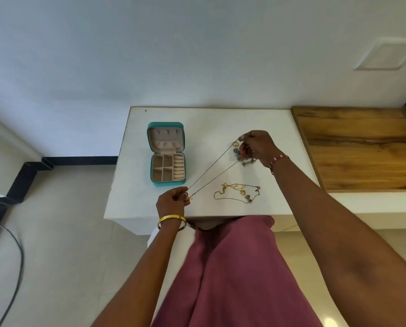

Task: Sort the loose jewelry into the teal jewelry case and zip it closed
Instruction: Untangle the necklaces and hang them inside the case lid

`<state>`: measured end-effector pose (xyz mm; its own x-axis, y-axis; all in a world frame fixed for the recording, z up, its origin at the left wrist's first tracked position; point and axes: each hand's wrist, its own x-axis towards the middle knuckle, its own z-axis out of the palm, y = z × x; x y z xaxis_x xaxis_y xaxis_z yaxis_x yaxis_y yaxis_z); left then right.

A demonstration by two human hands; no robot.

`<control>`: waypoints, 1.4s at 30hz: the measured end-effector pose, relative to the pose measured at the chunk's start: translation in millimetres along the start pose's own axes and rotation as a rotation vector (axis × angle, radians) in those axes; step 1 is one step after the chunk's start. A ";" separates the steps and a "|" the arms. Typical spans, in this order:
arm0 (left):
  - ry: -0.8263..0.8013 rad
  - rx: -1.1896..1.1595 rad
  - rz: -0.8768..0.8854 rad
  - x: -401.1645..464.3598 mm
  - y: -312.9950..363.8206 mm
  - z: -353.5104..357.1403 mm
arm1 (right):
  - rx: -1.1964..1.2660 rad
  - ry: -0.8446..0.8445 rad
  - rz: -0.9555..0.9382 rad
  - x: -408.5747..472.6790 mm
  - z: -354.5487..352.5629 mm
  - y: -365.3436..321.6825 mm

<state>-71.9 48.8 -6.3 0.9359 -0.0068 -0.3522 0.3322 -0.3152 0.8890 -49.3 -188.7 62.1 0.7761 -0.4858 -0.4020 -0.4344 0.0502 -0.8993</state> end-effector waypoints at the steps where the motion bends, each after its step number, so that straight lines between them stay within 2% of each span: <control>1: -0.001 0.023 0.003 3.9 -2.0 4.9 | -0.026 -0.004 0.000 10.1 1.7 0.2; 5: 0.009 0.069 0.001 14.4 -4.9 23.1 | -0.130 0.002 0.006 47.8 11.2 7.1; 11: 0.043 0.171 0.094 23.8 -11.5 43.5 | -0.228 0.011 -0.004 98.8 26.1 20.6; 15: 0.039 0.158 0.082 27.6 -14.4 52.5 | -0.311 0.023 -0.027 122.2 35.0 26.5; 19: 0.043 0.177 0.078 32.6 -15.2 55.7 | -0.435 0.030 -0.102 136.9 41.2 28.3; 25: 0.037 0.283 0.135 31.0 -16.1 55.7 | -0.828 0.015 -0.306 143.6 48.7 29.8; 32: 0.021 0.334 0.100 30.0 -14.8 52.6 | -1.026 0.082 -0.387 138.3 49.7 28.7; 37: 0.022 0.308 0.077 29.6 -12.9 51.2 | -1.023 0.116 -0.429 136.6 50.0 30.7; 42: 0.021 0.277 0.102 26.8 -10.9 47.3 | -0.781 0.222 -0.491 117.9 44.9 36.5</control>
<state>-55.9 7.2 -39.3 0.9659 -0.0331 -0.2568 0.1948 -0.5605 0.8049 46.8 -204.9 -25.8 0.8836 -0.4564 0.1049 -0.3277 -0.7626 -0.5577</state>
